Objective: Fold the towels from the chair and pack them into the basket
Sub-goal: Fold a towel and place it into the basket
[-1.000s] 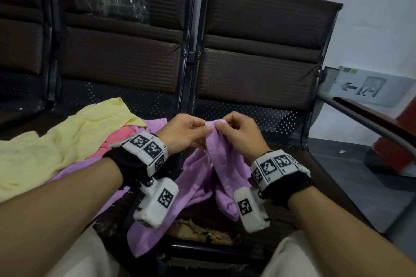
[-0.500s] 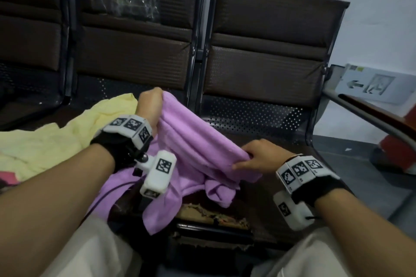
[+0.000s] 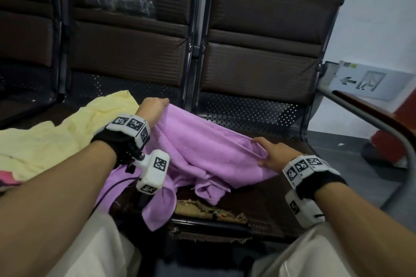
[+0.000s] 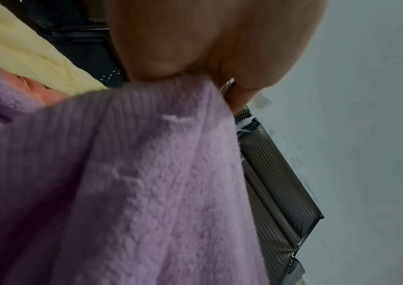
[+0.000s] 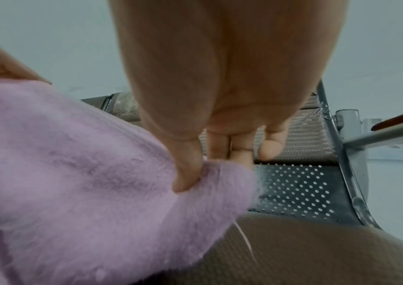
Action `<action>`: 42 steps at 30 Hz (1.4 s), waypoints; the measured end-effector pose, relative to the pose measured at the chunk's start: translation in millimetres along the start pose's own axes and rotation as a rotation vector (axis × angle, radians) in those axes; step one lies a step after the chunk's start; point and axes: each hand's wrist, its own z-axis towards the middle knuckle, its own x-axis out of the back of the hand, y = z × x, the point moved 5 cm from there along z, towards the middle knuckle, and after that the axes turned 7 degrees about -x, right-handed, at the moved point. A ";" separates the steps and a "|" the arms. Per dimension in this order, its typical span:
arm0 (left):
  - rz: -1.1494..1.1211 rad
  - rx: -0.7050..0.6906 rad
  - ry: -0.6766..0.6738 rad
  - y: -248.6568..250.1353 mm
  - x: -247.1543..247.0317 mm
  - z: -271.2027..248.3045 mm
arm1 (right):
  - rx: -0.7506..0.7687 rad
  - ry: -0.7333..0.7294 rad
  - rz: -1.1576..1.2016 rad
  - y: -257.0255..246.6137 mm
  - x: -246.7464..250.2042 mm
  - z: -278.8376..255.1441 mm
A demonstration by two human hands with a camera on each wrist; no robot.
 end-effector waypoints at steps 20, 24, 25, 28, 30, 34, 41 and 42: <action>0.344 -0.370 0.134 -10.0 15.3 -3.0 | -0.112 0.445 0.686 23.9 33.2 -0.9; 0.180 -0.454 0.073 12.4 -11.6 -33.0 | -0.142 0.616 1.020 22.3 50.8 -9.5; 0.135 -0.465 0.079 19.8 -14.2 -38.9 | -0.158 0.661 1.107 21.7 56.0 -12.7; 0.055 -0.468 0.210 41.1 -5.0 -49.4 | -0.216 0.802 1.312 21.7 75.3 -24.9; 0.045 -0.487 0.325 56.1 8.9 -55.1 | -0.242 0.892 1.473 26.2 89.4 -35.8; 0.021 -0.544 0.435 89.6 39.0 -64.5 | -0.285 1.000 1.569 37.5 118.6 -63.0; -0.009 -0.651 0.515 151.9 83.4 -61.6 | -0.136 1.176 1.398 38.0 198.2 -104.5; -0.007 -0.652 0.519 154.2 85.7 -58.6 | -0.131 1.193 1.375 38.2 203.4 -106.7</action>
